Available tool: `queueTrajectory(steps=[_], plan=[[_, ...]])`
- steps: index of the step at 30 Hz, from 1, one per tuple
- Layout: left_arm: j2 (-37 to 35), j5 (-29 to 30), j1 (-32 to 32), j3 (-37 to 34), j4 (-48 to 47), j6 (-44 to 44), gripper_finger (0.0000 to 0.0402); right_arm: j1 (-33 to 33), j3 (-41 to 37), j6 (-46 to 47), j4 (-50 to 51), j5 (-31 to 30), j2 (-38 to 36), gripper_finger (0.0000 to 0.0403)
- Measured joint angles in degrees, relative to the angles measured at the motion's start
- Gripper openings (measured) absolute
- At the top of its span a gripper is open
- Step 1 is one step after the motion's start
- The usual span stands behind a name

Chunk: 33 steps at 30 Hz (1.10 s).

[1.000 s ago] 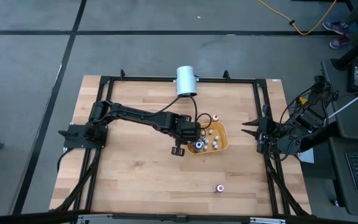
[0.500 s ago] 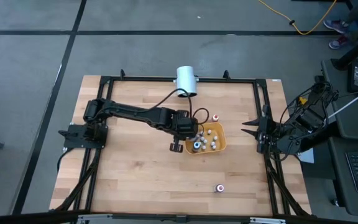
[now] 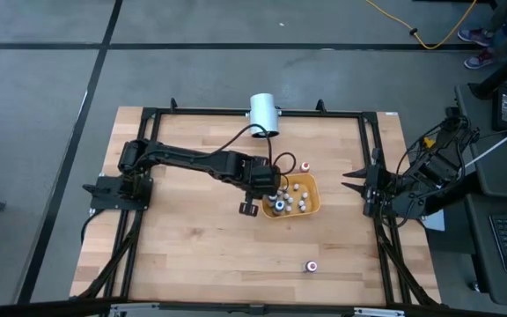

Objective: Pick & Place food coloring
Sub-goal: Put the large orange food coloring bottle into the yellow bin

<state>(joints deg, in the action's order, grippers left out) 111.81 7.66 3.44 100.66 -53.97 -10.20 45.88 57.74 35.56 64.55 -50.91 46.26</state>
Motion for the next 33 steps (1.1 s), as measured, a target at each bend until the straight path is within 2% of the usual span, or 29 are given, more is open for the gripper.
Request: queueTrajectory(steps=[8, 14, 27, 33], plan=[[0.02, 0.54, 0.04, 0.0, 0.02, -0.19, 0.0019, -0.01, 0.0, -0.01, 0.0, 0.0, 0.0, 0.011], [-0.53, 4.54, 0.26, 0.0, -1.2, 0.49, 0.0019, 0.0, 0.0, 0.25, 0.01, -0.35, 0.05, 0.011], [-9.62, 6.21, 0.26, 0.04, 1.85, 9.52, 0.0019, -0.03, 0.0, 0.18, -0.92, -1.09, 2.66, 0.011], [-11.46, 6.23, 0.26, 0.04, 2.85, 10.28, 0.0019, -5.85, 0.0, 1.45, -0.87, 2.42, 4.56, 0.0114]])
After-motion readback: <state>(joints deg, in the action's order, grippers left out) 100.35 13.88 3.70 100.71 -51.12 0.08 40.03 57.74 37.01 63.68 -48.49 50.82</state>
